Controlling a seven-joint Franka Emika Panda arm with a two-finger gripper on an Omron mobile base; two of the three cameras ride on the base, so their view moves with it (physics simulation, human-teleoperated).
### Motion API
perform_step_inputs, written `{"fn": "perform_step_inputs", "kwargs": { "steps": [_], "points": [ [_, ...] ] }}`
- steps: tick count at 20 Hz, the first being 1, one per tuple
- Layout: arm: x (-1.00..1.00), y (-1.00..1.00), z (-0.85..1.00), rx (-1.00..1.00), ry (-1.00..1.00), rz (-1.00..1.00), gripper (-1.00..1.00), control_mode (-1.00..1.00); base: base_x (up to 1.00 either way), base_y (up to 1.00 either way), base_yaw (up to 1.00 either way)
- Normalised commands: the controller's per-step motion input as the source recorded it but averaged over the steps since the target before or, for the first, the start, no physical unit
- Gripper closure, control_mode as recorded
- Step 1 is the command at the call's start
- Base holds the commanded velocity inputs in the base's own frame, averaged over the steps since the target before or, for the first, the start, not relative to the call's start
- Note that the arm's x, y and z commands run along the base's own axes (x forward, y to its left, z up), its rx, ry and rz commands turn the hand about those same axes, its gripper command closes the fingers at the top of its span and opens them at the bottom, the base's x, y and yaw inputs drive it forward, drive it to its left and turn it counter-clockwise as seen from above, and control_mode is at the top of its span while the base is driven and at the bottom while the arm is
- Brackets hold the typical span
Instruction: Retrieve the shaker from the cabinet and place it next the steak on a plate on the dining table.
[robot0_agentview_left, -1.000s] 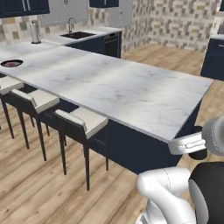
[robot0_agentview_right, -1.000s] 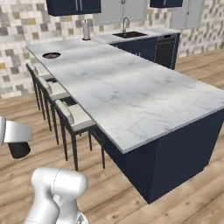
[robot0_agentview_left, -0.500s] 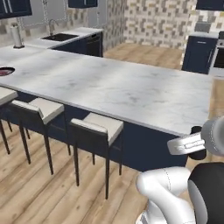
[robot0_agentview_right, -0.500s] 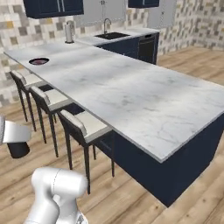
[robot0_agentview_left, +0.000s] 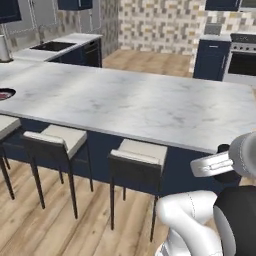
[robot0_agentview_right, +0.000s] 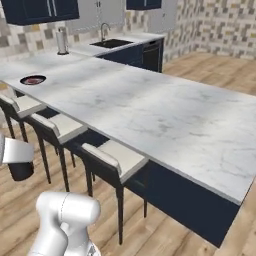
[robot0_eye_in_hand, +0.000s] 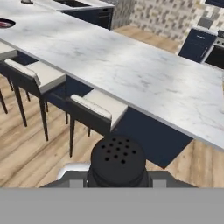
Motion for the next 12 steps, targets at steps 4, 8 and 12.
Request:
{"fn": "perform_step_inputs", "kwargs": {
  "steps": [4,8,12],
  "points": [
    [0.00,0.00,0.00,0.00,0.00,0.00,1.00,1.00,0.27,1.00,-0.25],
    [0.00,0.00,0.00,0.00,0.00,0.00,1.00,1.00,0.26,1.00,-0.27],
    [0.00,0.00,0.00,0.00,0.00,0.00,1.00,1.00,0.27,1.00,-0.29]
  ]
}}
